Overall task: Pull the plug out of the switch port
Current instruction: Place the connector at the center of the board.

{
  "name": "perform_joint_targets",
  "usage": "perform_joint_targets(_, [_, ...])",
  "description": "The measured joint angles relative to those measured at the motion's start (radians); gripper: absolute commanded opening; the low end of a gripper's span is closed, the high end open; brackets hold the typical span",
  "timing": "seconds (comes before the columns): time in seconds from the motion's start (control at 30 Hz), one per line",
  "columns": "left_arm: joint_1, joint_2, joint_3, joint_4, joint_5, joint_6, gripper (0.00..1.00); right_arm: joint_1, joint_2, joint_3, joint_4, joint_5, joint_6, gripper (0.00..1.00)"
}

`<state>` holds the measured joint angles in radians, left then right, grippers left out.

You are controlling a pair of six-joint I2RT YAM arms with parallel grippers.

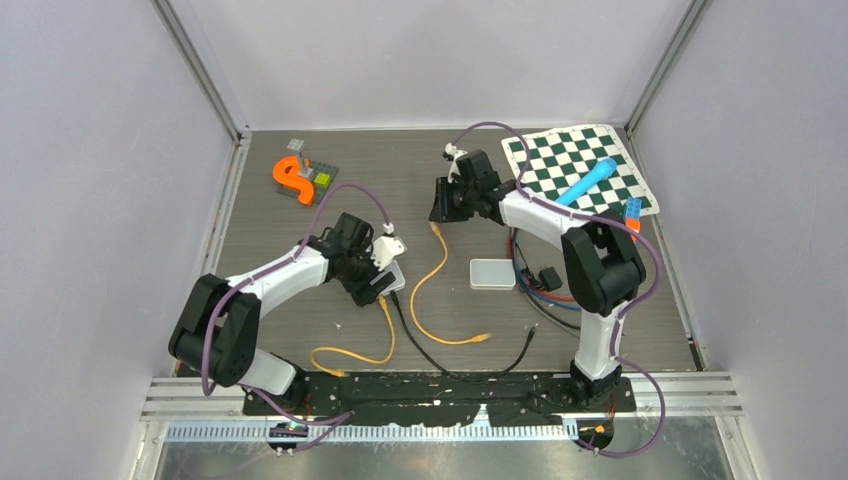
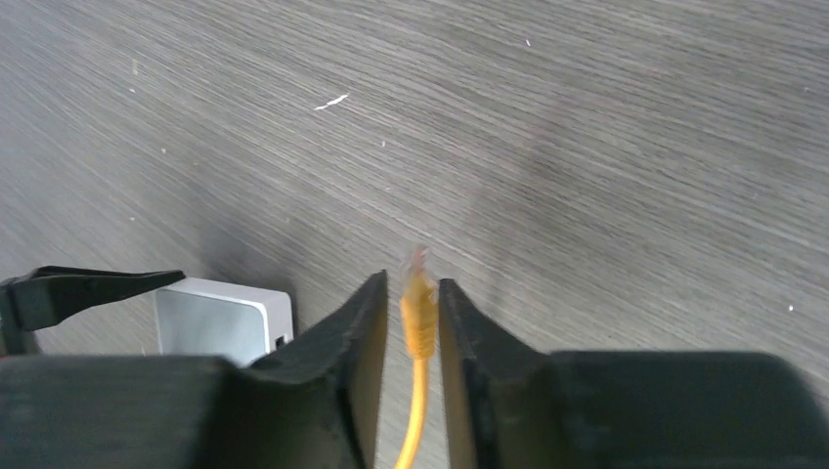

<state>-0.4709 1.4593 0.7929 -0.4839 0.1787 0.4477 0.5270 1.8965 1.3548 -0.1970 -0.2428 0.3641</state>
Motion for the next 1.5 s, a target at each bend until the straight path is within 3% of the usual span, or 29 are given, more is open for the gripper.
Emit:
perform_joint_targets(0.23, [0.0, 0.0, 0.0, -0.001, -0.003, -0.002, 0.7, -0.016, -0.028, -0.011, -0.013, -0.04, -0.007, 0.54])
perform_joint_targets(0.33, [0.0, 0.0, 0.0, -0.002, -0.003, -0.003, 0.7, -0.021, -0.188, -0.137, 0.029, -0.057, 0.014, 0.54])
perform_joint_targets(0.53, [0.0, 0.0, 0.0, -0.003, -0.003, -0.003, 0.7, 0.005, -0.553, -0.533, 0.317, -0.122, 0.185, 0.5])
perform_joint_targets(0.77, [0.0, 0.002, 0.0, -0.003, -0.002, -0.015, 0.7, 0.222, -0.661, -0.763, 0.451, -0.08, 0.299, 0.47])
perform_joint_targets(0.93, [0.0, 0.005, 0.0, -0.003, 0.001, -0.031, 0.71, 0.321, -0.644, -0.77, 0.546, -0.047, 0.334, 0.46])
perform_joint_targets(1.5, [0.0, 0.006, -0.006, 0.008, 0.006, -0.052, 0.72, 0.346, -0.249, -0.661, 0.661, 0.021, 0.431, 0.45])
